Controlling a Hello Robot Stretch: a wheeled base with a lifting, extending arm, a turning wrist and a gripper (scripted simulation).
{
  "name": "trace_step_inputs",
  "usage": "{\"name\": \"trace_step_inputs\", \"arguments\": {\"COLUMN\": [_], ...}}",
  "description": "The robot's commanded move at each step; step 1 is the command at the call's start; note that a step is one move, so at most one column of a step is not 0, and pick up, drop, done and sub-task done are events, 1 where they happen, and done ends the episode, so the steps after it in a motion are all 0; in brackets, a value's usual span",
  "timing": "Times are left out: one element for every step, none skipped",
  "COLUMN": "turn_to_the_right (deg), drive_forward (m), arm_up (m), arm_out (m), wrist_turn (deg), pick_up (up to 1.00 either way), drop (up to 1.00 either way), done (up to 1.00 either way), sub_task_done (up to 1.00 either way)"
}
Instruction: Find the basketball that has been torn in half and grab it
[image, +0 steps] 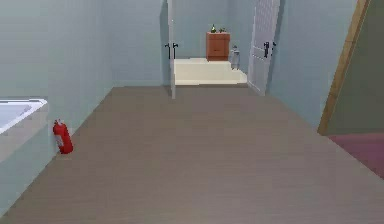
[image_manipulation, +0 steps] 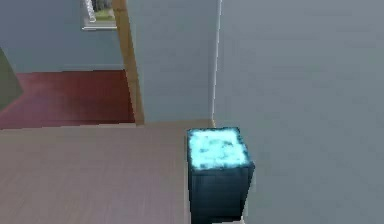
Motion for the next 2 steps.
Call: {"name": "trace_step_inputs", "arguments": {"turn_to_the_right": [0.0,45.0], "drive_forward": [0.15,0.0], "arm_up": [0.0,0.0], "arm_out": [0.0,0.0], "wrist_turn": [0.0,0.0], "pick_up": [0.0,0.0], "drop": [0.0,0.0], "done": [0.0,0.0], "sub_task_done": [0.0,0.0]}}
